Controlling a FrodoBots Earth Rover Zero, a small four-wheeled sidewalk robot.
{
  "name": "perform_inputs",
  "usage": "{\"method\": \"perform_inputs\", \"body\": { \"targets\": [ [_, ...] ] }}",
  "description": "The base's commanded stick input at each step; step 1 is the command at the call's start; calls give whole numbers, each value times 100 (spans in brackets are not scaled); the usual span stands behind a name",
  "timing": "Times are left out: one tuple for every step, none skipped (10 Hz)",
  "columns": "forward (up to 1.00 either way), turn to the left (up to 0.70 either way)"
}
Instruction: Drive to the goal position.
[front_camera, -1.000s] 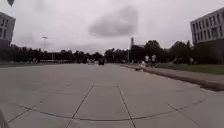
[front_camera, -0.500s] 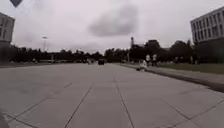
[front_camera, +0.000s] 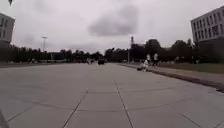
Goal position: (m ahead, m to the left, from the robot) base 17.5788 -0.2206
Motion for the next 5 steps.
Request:
{"method": "perform_inputs", "body": {
  "targets": [
    [60,1],
    [60,1],
    [60,1],
    [60,1],
    [60,1]
  ]
}}
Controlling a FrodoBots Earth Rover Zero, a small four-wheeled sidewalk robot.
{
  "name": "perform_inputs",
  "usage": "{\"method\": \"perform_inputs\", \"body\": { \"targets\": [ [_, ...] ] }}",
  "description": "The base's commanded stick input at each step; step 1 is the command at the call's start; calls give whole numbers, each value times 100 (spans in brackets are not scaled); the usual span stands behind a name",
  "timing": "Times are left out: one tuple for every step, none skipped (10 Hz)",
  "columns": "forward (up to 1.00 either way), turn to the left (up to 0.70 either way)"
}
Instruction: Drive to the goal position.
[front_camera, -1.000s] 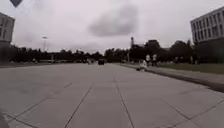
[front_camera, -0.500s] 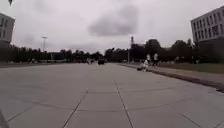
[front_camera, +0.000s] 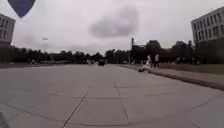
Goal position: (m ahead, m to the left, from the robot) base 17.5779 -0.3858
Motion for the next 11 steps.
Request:
{"method": "perform_inputs", "body": {
  "targets": [
    [60,6],
    [60,15],
    [60,16],
    [60,16],
    [60,16],
    [60,16],
    [60,16],
    [60,16],
    [60,16],
    [60,16],
    [60,16]
  ]
}}
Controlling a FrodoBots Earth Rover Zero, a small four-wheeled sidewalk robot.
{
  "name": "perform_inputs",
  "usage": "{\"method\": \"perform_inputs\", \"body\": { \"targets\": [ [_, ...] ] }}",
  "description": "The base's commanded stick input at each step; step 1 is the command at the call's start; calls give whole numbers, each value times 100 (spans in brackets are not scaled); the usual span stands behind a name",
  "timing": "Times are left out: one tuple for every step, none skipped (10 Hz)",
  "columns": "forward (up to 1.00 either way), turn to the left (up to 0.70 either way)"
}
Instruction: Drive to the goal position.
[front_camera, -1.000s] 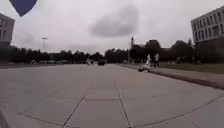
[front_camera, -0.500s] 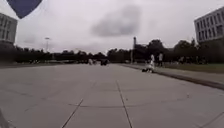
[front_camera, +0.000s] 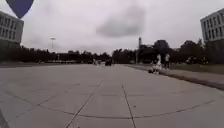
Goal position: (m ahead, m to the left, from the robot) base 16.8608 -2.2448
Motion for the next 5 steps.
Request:
{"method": "perform_inputs", "body": {
  "targets": [
    [60,16],
    [60,16],
    [60,16],
    [60,16],
    [60,16]
  ]
}}
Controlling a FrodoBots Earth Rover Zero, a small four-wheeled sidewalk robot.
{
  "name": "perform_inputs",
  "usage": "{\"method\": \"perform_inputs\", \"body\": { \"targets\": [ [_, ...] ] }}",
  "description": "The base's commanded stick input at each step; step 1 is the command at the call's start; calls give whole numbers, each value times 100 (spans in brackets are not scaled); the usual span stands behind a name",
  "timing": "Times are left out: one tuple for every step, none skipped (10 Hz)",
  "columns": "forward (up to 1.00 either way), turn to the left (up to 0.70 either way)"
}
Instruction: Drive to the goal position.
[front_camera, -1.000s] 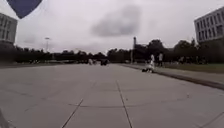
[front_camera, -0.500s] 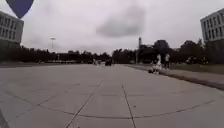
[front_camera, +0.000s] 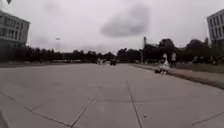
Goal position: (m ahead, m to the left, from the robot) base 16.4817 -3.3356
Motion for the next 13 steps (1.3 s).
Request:
{"method": "perform_inputs", "body": {
  "targets": [
    [60,16],
    [60,16],
    [60,16],
    [60,16],
    [60,16],
    [60,16],
    [60,16],
    [60,16],
    [60,16],
    [60,10],
    [60,1],
    [60,1],
    [60,1]
  ]
}}
